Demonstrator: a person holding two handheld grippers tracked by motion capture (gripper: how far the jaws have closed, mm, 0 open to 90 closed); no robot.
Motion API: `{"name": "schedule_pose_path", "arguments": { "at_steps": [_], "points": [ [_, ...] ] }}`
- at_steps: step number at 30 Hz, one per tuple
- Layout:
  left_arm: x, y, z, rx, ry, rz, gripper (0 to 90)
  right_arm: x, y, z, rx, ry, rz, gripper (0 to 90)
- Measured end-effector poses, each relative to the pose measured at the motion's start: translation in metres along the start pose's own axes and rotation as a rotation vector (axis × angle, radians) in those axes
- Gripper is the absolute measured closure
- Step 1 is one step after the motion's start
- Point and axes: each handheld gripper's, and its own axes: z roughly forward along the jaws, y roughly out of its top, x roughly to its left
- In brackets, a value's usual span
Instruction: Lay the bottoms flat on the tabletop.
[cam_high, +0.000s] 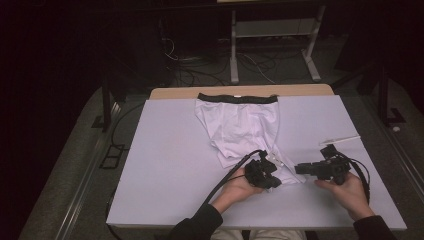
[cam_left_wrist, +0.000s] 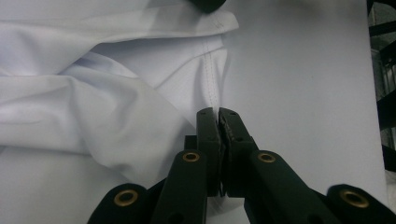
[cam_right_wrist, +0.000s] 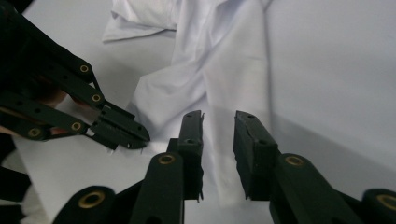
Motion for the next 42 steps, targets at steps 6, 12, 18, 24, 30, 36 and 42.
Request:
{"name": "schedule_pose_path", "arguments": {
  "at_steps": [6, 12, 18, 24, 30, 36, 42],
  "points": [
    [-0.001, 0.002, 0.002, -0.001, -0.008, 0.005, 86.9, 0.013, 0.019, 0.025, 0.034, -0.069, -0.115, 60.6],
    [-0.001, 0.002, 0.002, -0.007, -0.01, 0.0, 86.8, 0.02, 0.025, 0.042, 0.105, -0.201, -0.196, 60.7],
    [-0.002, 0.003, 0.0, -0.012, -0.015, 0.005, 86.9, 0.007, 0.027, 0.036, 0.1, -0.217, -0.108, 88.7],
    [-0.003, 0.008, -0.002, -0.01, -0.015, 0.018, 86.9, -0.021, 0.033, 0.006, -0.025, -0.143, 0.026, 88.9],
    [-0.004, 0.012, 0.004, -0.011, -0.019, 0.022, 86.8, -0.062, 0.035, 0.001, -0.052, -0.143, 0.126, 88.7],
    [-0.002, 0.016, 0.011, -0.014, -0.022, 0.019, 86.8, -0.073, 0.03, 0.005, -0.015, -0.153, 0.176, 82.0],
    [-0.003, 0.017, 0.012, -0.018, -0.021, 0.02, 86.8, -0.069, 0.018, -0.02, -0.066, -0.109, 0.197, 77.7]
  ]
}}
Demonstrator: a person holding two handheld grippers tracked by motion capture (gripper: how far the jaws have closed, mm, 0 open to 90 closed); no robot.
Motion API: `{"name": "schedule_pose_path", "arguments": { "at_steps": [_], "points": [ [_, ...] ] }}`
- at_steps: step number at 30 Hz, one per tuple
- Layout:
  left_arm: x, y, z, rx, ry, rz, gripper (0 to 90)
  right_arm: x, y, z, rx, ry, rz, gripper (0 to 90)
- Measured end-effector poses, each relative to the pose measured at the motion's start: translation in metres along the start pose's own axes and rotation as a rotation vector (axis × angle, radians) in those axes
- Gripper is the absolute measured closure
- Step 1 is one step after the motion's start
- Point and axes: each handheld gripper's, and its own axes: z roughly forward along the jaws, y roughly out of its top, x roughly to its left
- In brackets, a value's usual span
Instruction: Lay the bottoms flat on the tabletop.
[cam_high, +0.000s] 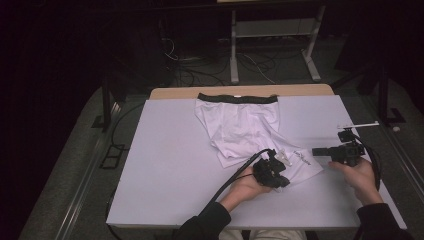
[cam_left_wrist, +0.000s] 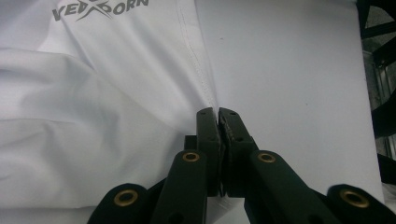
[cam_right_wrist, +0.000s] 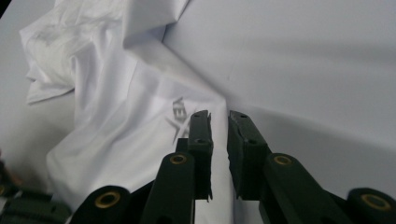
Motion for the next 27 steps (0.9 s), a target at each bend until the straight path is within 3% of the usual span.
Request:
{"name": "schedule_pose_path", "arguments": {
  "at_steps": [8, 13, 17, 21, 25, 27],
  "points": [
    [0.002, 0.0, -0.001, 0.001, 0.003, -0.006, 86.8, -0.009, -0.022, -0.019, -0.001, 0.0, 0.047, 74.1],
    [0.005, 0.001, -0.003, 0.0, 0.002, -0.007, 86.8, -0.009, -0.026, -0.016, 0.024, 0.002, 0.058, 71.0],
    [0.008, 0.002, -0.002, -0.007, -0.002, -0.017, 86.8, -0.006, -0.029, -0.006, 0.077, 0.001, 0.049, 69.5],
    [0.009, 0.005, 0.001, -0.017, -0.009, -0.023, 86.8, -0.006, -0.029, -0.004, 0.09, 0.017, 0.06, 86.2],
    [0.006, 0.006, 0.004, -0.022, -0.016, -0.018, 85.6, -0.007, -0.028, -0.012, 0.054, 0.014, 0.07, 88.1],
    [0.006, 0.006, 0.002, -0.035, -0.017, -0.033, 78.2, -0.01, -0.029, -0.016, 0.035, 0.005, 0.089, 88.2]
  ]
}}
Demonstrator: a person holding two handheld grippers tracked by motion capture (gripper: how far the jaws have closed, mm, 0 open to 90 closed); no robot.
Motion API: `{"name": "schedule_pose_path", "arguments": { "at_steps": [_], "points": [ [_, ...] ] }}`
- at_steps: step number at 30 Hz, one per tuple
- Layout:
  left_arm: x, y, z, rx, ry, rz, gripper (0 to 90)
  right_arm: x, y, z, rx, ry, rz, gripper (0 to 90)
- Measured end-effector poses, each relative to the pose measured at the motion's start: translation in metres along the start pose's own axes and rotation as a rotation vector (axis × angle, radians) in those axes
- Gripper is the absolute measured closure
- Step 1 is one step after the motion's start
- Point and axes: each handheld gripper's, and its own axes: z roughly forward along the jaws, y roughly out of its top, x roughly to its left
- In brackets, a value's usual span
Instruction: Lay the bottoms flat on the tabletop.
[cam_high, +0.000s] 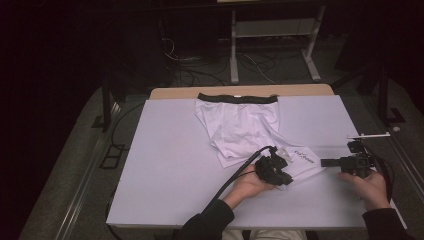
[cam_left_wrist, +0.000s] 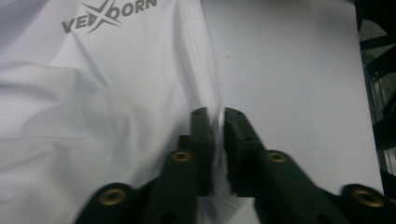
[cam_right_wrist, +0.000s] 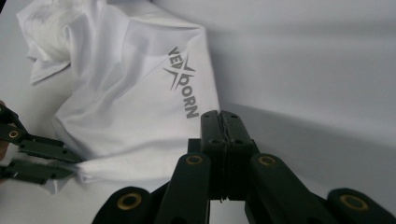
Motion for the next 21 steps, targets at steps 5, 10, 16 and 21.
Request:
{"name": "schedule_pose_path", "arguments": {
  "at_steps": [5, 10, 16, 21],
  "points": [
    [-0.003, 0.0, -0.018, -0.046, 0.01, -0.011, 70.8, -0.007, -0.001, 0.001, 0.0, -0.031, 0.021, 88.2],
    [-0.011, -0.008, -0.032, -0.076, -0.023, -0.026, 70.9, -0.007, -0.001, 0.0, -0.006, -0.035, 0.03, 88.1],
    [-0.021, -0.025, -0.026, -0.052, -0.045, -0.034, 70.9, -0.008, -0.001, 0.001, -0.001, -0.045, 0.028, 88.1],
    [-0.025, -0.03, -0.01, -0.035, -0.051, -0.038, 69.8, -0.008, -0.001, 0.001, 0.0, -0.045, 0.029, 88.1]
  ]
}}
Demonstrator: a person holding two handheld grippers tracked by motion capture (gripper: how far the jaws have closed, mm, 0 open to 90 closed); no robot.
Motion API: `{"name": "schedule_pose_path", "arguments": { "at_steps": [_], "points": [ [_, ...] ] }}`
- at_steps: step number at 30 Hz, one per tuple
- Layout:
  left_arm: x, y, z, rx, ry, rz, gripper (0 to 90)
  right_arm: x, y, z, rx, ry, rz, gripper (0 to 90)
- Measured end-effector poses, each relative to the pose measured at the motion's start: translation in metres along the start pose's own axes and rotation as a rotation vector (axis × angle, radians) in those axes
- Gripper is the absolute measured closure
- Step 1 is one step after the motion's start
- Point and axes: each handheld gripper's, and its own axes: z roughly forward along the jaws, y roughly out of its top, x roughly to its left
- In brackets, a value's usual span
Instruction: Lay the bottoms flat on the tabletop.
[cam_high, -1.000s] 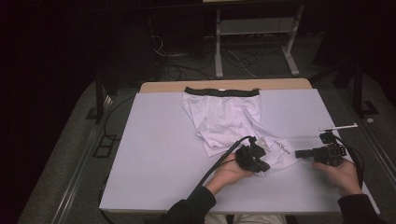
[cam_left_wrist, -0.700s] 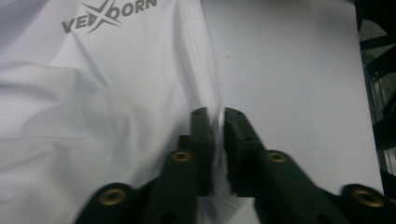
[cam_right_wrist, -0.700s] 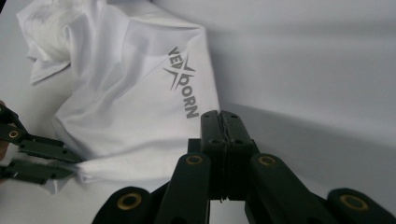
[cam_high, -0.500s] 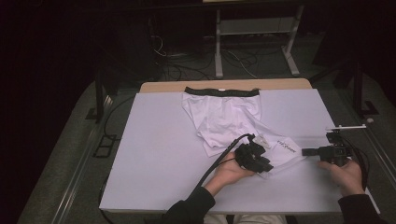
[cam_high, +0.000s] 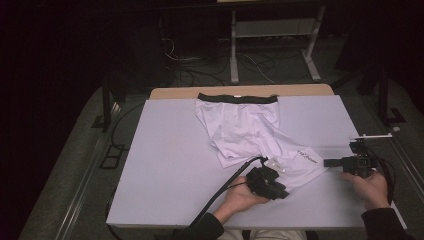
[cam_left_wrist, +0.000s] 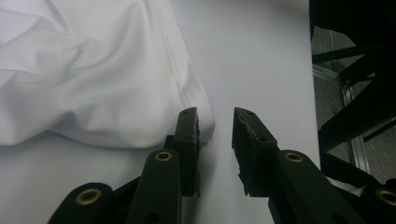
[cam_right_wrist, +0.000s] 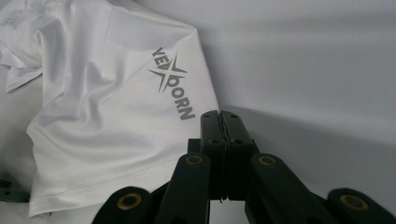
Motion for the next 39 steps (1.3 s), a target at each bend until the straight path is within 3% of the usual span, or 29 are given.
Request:
{"name": "schedule_pose_path", "arguments": {
  "at_steps": [6, 9, 13, 16, 23, 30, 34, 39],
  "points": [
    [-0.002, 0.002, 0.013, -0.021, 0.063, 0.011, 64.7, 0.0, 0.0, 0.0, 0.001, 0.0, -0.002, 87.9],
    [-0.004, 0.003, 0.016, -0.034, 0.135, 0.032, 65.2, 0.001, 0.0, -0.001, -0.003, 0.004, -0.002, 87.9],
    [-0.008, -0.001, 0.021, -0.074, 0.209, 0.06, 73.4, 0.002, -0.001, -0.003, -0.011, 0.008, -0.004, 87.9],
    [-0.008, -0.001, 0.021, -0.079, 0.235, 0.043, 82.9, 0.004, -0.001, -0.004, -0.012, 0.006, -0.009, 87.9],
    [0.003, 0.0, 0.015, -0.071, 0.154, -0.051, 88.0, 0.008, -0.002, -0.006, -0.016, 0.013, -0.017, 87.9],
    [-0.004, -0.003, -0.002, -0.034, 0.077, -0.02, 88.1, 0.013, -0.012, -0.013, -0.02, 0.048, -0.022, 87.9],
    [-0.008, -0.007, -0.014, -0.032, 0.056, -0.011, 88.1, 0.021, -0.023, -0.018, -0.007, 0.056, -0.041, 87.9],
    [-0.012, -0.011, -0.024, -0.02, 0.036, -0.001, 88.1, 0.02, -0.03, -0.022, 0.003, 0.061, -0.025, 87.9]
  ]
}}
